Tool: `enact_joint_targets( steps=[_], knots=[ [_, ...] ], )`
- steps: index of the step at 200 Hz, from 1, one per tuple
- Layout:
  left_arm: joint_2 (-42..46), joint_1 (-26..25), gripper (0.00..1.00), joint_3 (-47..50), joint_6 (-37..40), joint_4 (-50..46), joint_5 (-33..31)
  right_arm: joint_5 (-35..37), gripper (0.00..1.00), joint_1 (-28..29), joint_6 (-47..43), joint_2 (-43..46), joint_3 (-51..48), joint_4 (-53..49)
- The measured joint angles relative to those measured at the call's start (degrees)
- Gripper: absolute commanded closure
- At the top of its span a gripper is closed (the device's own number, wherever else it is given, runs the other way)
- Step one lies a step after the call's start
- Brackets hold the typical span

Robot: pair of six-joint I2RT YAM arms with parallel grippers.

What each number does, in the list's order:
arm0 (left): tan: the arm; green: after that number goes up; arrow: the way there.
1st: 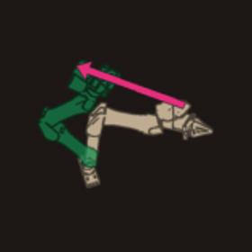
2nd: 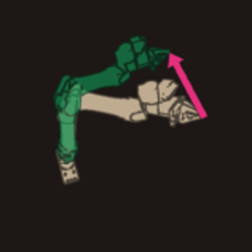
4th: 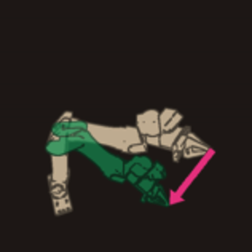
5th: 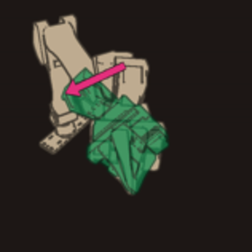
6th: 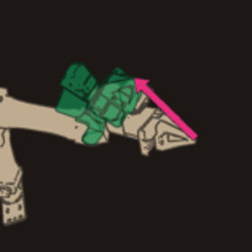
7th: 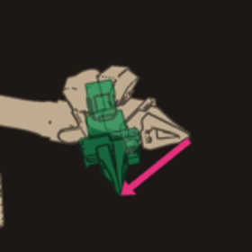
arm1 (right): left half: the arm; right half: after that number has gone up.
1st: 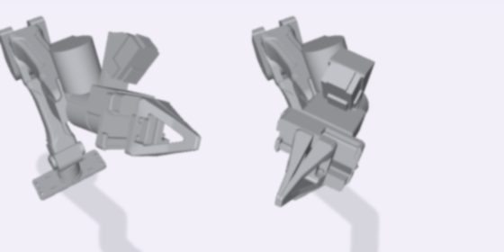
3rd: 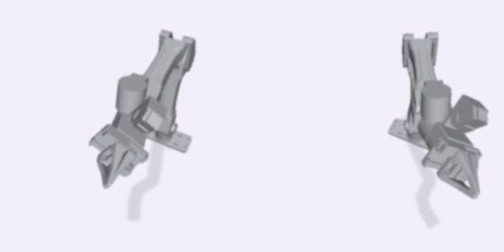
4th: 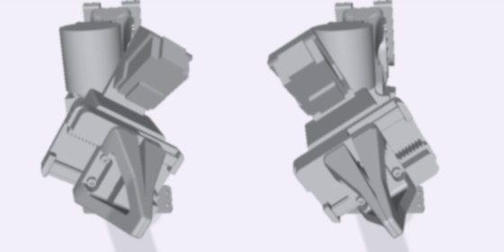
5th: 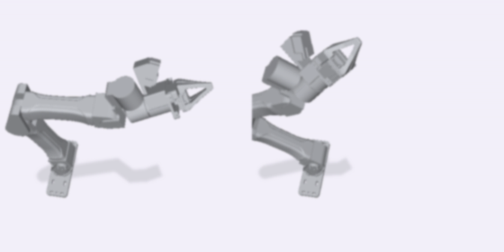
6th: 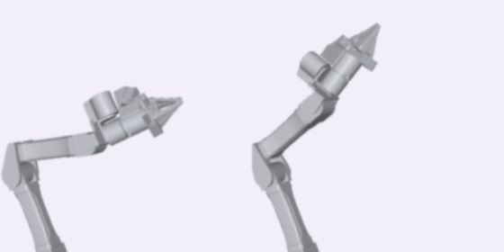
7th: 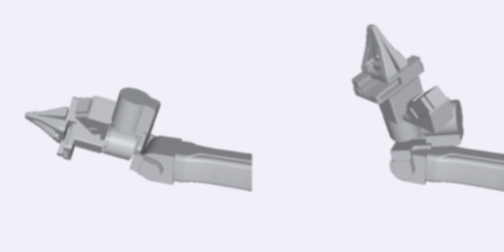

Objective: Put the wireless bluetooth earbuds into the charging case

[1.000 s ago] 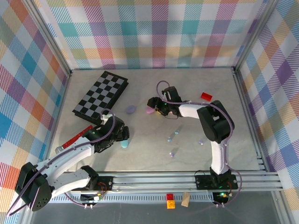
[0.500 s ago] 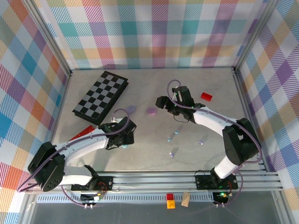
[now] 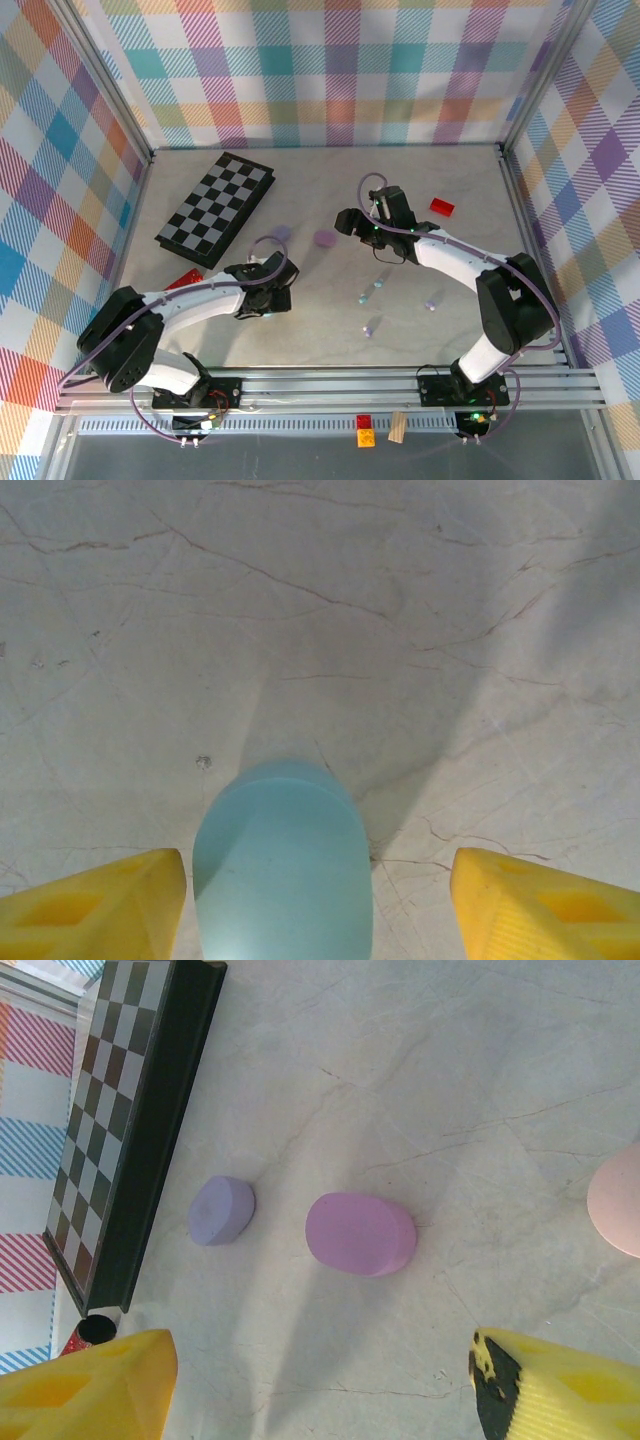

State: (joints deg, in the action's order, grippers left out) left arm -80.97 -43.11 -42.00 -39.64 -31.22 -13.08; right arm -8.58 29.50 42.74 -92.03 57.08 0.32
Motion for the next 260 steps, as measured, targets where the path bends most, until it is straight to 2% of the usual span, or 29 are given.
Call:
enact_joint_targets(
  steps=[42,111,147,184,217,260],
  knots=[
    [-0.5,0.0,0.44,0.8,0.2,0.1,0.0,0.0,0.24,-0.3,0.0,0.0,0.0,0.0],
    [-0.4,0.0,0.48,1.6,0.2,0.0,0.2,-0.3,0.24,-0.9,0.0,-0.1,0.0,0.0],
    [-0.4,0.0,0.60,1.8,0.3,-0.1,0.4,-0.5,0.24,-1.0,0.1,-0.1,0.0,0.0],
    [0.7,0.0,0.64,1.7,1.9,-0.3,0.4,-1.0,0.25,-1.4,0.3,0.0,0.0,0.0],
    [3.7,0.0,0.63,0.0,8.2,0.6,0.6,-1.6,0.25,-2.7,-0.3,3.7,-1.5,-1.7],
    [2.4,0.0,0.63,-8.1,26.6,5.8,5.5,-5.0,0.27,-5.4,-3.1,12.9,-2.2,-7.2]
  ],
)
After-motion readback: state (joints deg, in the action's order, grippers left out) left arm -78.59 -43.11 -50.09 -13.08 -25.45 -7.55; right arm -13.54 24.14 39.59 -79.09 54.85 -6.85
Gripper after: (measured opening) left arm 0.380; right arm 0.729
